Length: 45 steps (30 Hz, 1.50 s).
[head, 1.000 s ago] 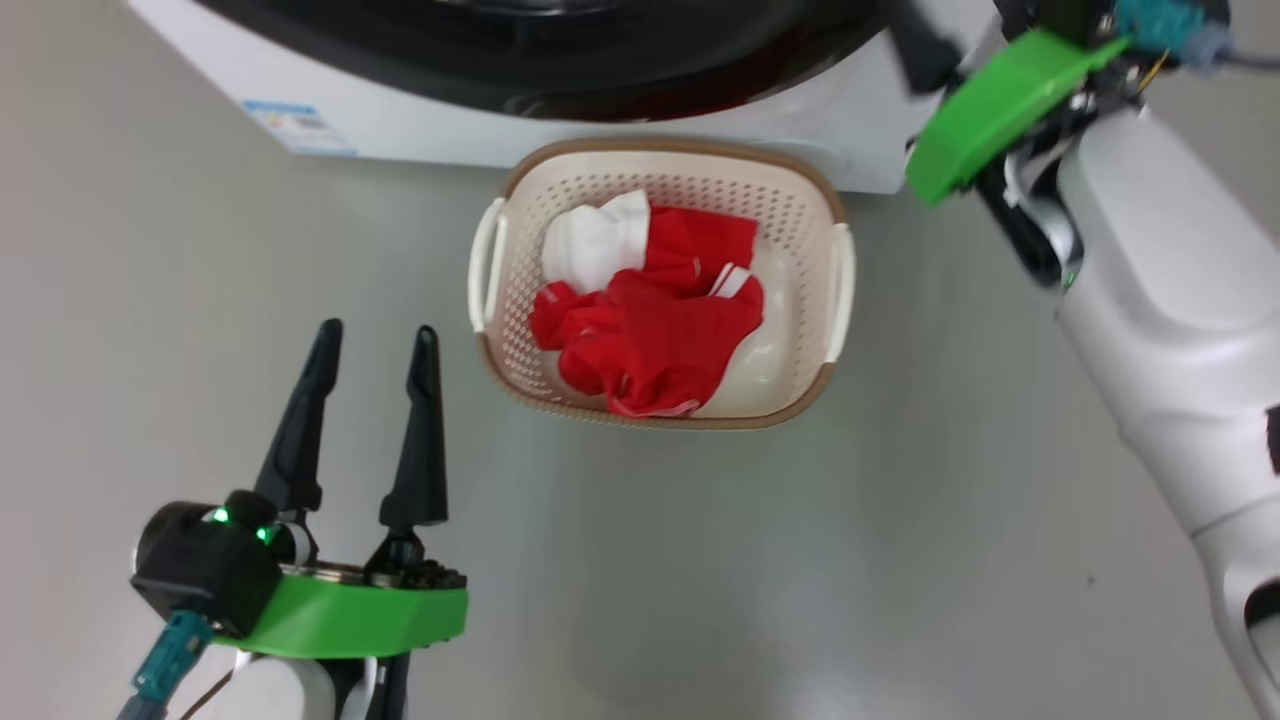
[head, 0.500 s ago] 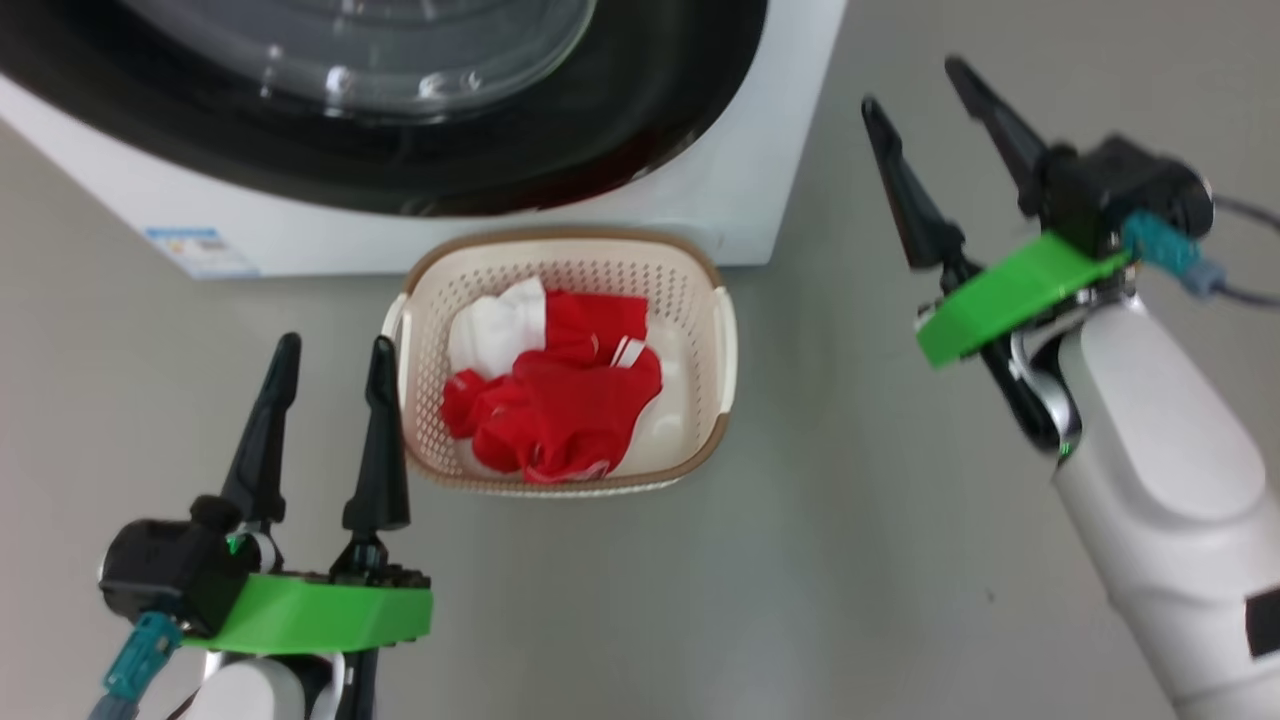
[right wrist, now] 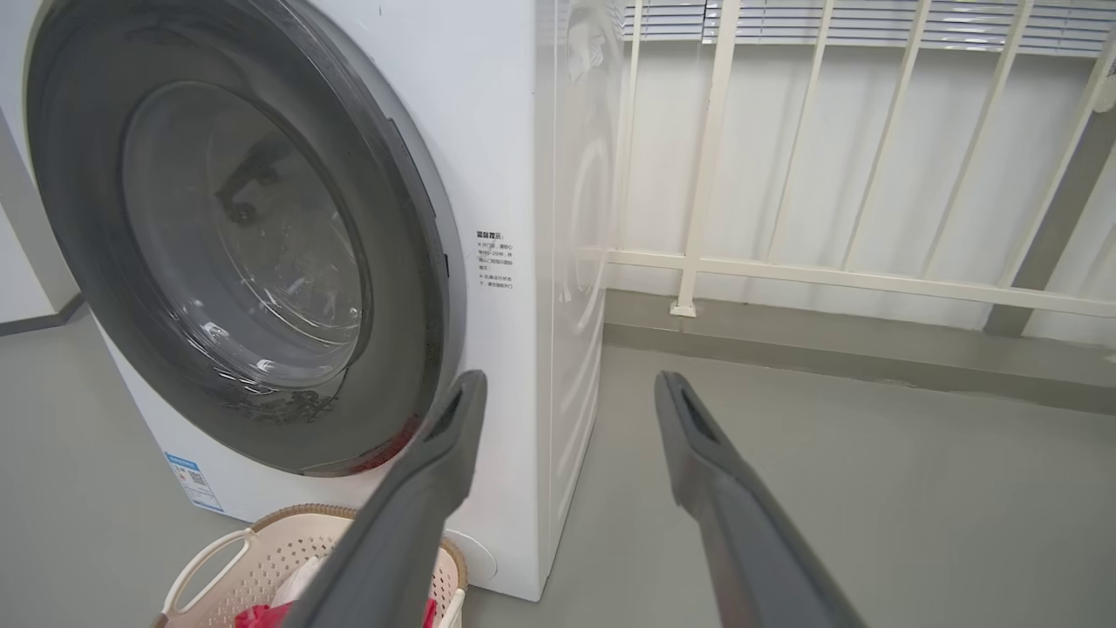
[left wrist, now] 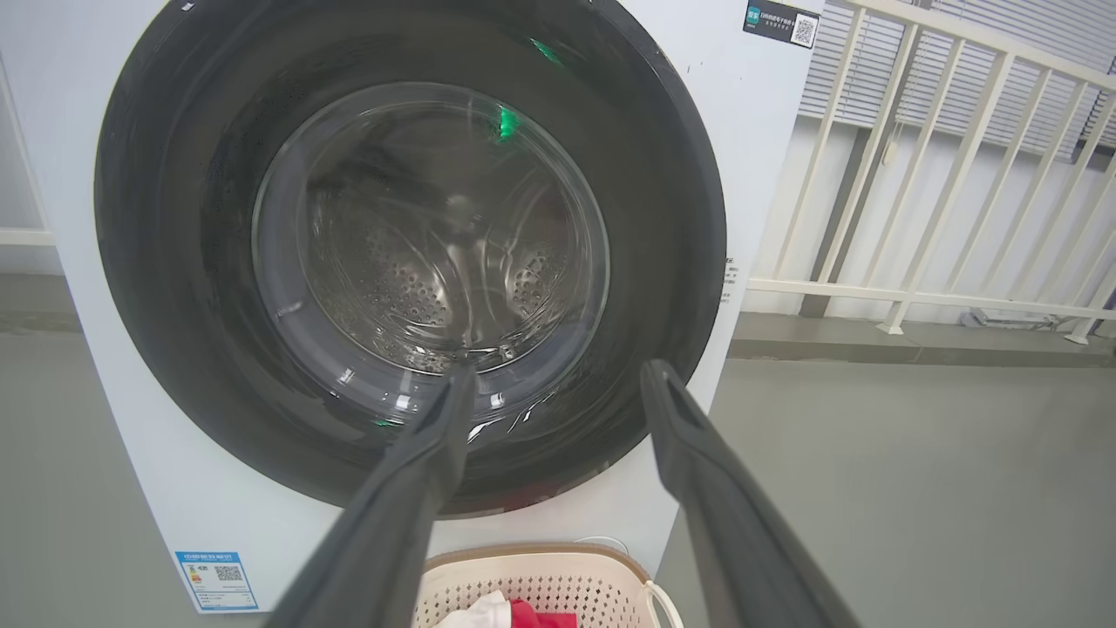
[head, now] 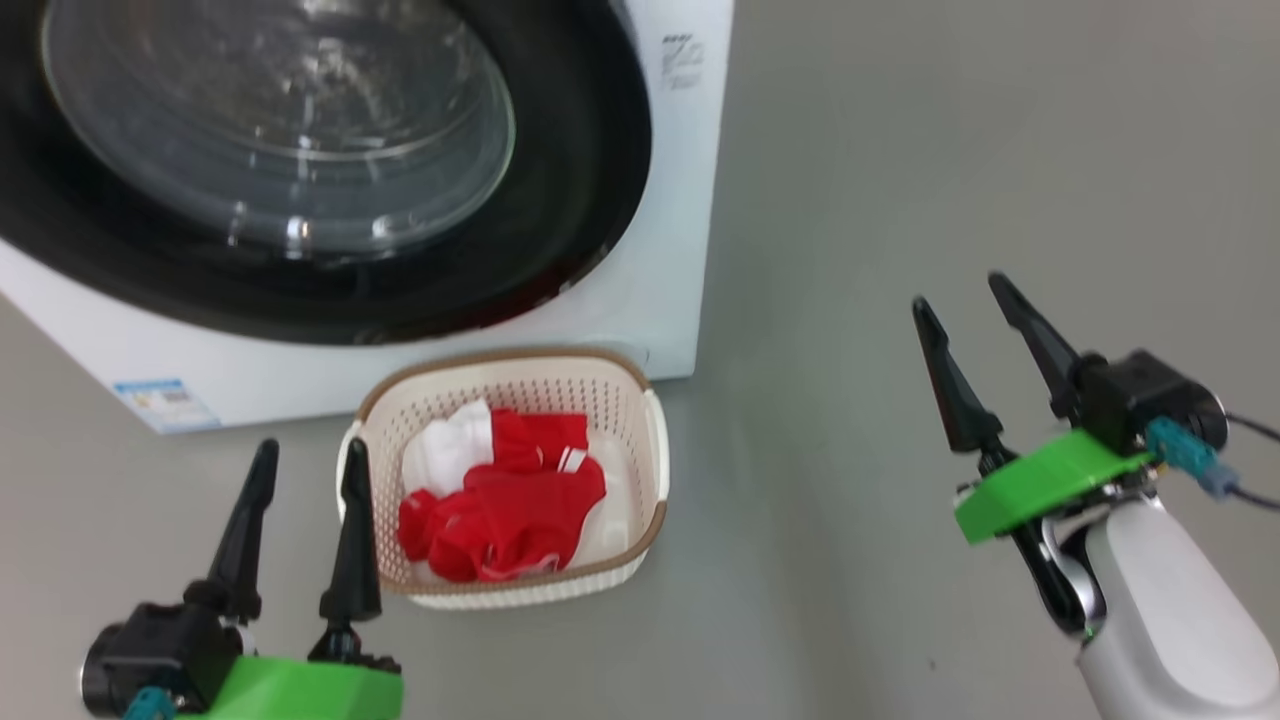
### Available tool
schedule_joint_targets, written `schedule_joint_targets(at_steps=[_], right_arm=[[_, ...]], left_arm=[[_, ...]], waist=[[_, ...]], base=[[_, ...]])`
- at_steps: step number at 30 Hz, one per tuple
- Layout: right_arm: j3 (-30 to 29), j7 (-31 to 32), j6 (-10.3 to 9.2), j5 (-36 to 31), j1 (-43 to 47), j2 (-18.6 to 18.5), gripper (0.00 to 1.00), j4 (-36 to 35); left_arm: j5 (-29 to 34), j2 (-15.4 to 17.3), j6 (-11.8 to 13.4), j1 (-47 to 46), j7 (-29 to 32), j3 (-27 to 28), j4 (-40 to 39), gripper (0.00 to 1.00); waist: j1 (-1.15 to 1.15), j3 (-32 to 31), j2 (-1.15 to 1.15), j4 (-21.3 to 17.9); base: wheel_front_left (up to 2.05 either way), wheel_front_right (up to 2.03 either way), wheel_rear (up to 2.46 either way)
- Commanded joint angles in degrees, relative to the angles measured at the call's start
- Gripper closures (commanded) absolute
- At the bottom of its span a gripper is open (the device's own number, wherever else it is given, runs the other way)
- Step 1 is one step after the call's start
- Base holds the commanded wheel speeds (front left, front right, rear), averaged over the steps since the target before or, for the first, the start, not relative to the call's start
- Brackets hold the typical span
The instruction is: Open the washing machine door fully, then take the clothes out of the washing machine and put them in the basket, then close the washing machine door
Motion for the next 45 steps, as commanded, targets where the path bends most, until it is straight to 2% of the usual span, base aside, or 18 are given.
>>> schedule_joint_targets(at_steps=[1,11,24,39,43,44,45], right_arm=[[0.1,-0.4,-0.21,-0.7,1.8,-0.1,0.0,-2.2],[-0.3,-0.4,-0.21,-0.8,10.2,-1.0,0.0,-7.7],[-1.0,-0.4,-0.21,-2.1,16.4,-2.1,0.0,-14.5],[-2.4,-0.4,-0.21,-1.6,21.2,-1.8,0.0,-16.5],[-2.2,-0.4,-0.21,-1.2,21.4,-1.9,0.0,-16.5],[-3.5,0.0,0.0,-1.7,21.6,-1.1,1.0,-15.0],[-3.5,0.0,0.01,-1.7,21.6,-1.0,1.0,-14.6]], left_arm=[[0.9,0.9,-0.3,0.8,-0.4,2.2,-1.2,0.0],[1.7,0.8,-0.9,6.2,-0.4,4.4,-2.7,0.0],[2.3,0.7,-1.6,10.0,-0.4,6.6,-3.8,0.0],[4.0,0.5,-0.3,11.7,-0.4,5.6,-3.9,0.0],[6.3,0.5,1.1,11.9,-0.4,5.2,-5.1,0.0],[6.3,0.0,1.0,12.6,0.0,3.4,-3.6,1.0],[6.4,-0.1,1.1,12.5,0.0,3.4,-3.4,1.0]], waist=[[0.0,-4.5,0.0,-2.8],[0.0,-8.7,0.0,-4.7],[0.0,-11.2,0.0,-5.5],[0.0,-11.9,0.0,-4.6],[0.0,-11.9,0.0,-4.4],[0.0,-11.9,0.0,-4.4],[0.0,-11.9,0.0,-4.3]], base=[[0.0,0.0,0.0],[0.0,0.0,0.0],[0.0,0.0,0.0],[0.0,0.0,0.0],[0.0,0.0,0.0],[0.0,0.0,0.0],[0.0,0.0,0.0]])
